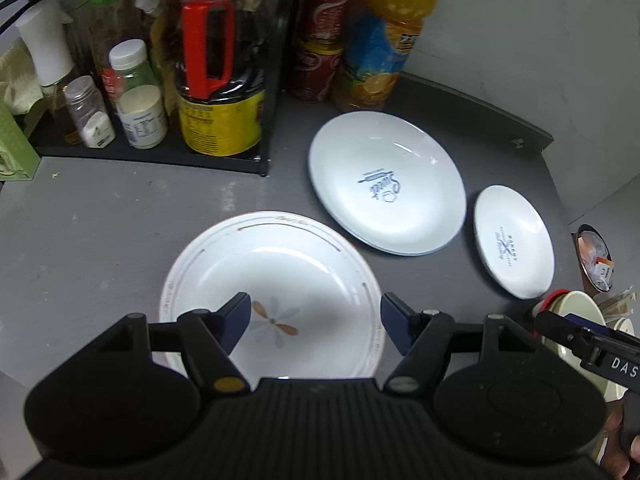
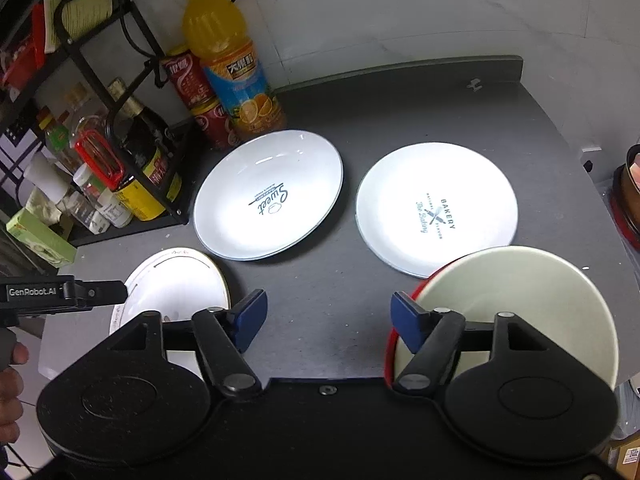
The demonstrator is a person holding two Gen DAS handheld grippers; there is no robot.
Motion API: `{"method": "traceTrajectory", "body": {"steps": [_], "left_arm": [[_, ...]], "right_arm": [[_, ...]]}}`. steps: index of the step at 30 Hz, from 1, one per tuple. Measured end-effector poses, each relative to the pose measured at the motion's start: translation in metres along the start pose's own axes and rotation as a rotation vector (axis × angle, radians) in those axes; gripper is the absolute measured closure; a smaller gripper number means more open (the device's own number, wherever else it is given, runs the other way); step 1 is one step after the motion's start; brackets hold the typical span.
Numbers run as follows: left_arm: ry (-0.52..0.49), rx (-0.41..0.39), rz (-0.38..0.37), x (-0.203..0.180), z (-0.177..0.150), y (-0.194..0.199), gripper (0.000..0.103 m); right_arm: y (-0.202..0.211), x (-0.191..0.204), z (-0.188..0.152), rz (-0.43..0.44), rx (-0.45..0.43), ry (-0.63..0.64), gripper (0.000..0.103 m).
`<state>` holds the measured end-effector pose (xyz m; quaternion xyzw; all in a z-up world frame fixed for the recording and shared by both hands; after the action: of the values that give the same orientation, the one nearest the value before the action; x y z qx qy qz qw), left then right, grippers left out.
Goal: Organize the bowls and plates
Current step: 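Move the right gripper back toward the white plates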
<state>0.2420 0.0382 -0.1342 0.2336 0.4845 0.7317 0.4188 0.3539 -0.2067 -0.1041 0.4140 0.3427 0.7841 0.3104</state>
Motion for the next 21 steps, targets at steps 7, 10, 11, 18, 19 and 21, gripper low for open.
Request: {"method": "traceTrajectory", "body": {"steps": [7, 10, 11, 18, 19, 21], "left_arm": [[0.013, -0.015, 0.018, 0.018, 0.005, -0.009, 0.033], [0.018, -0.028, 0.017, 0.022, 0.010, -0.015, 0.033], [0.022, -0.032, 0.019, 0.023, 0.013, -0.018, 0.033], [0.040, -0.049, -0.005, 0.026, 0.033, -0.040, 0.034], [0.039, -0.048, -0.010, 0.025, 0.036, -0.044, 0.035], [0.033, -0.052, -0.026, 0.020, 0.042, -0.051, 0.037]], "right_arm": [[-0.014, 0.012, 0.005, 0.000, -0.017, -0.010, 0.033], [-0.022, 0.013, 0.009, -0.004, -0.023, -0.023, 0.033], [-0.025, 0.014, 0.011, -0.006, -0.025, -0.026, 0.033], [-0.048, 0.012, 0.025, 0.004, -0.037, -0.076, 0.033], [-0.052, 0.011, 0.025, 0.004, -0.036, -0.084, 0.034], [-0.061, 0.009, 0.028, 0.012, -0.032, -0.109, 0.036]]}}
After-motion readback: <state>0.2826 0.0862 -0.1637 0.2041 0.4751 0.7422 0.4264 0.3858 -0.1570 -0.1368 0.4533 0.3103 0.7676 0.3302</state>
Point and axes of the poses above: each gripper's, at about its wrist camera, not at the fingertips, and y roughly against the way its jaws point, x to its left, z to its top, the point moved 5 cm from there along -y, roughly the way its jaws point, and after that the axes turned 8 degrees about z, right-handed, at the moved point
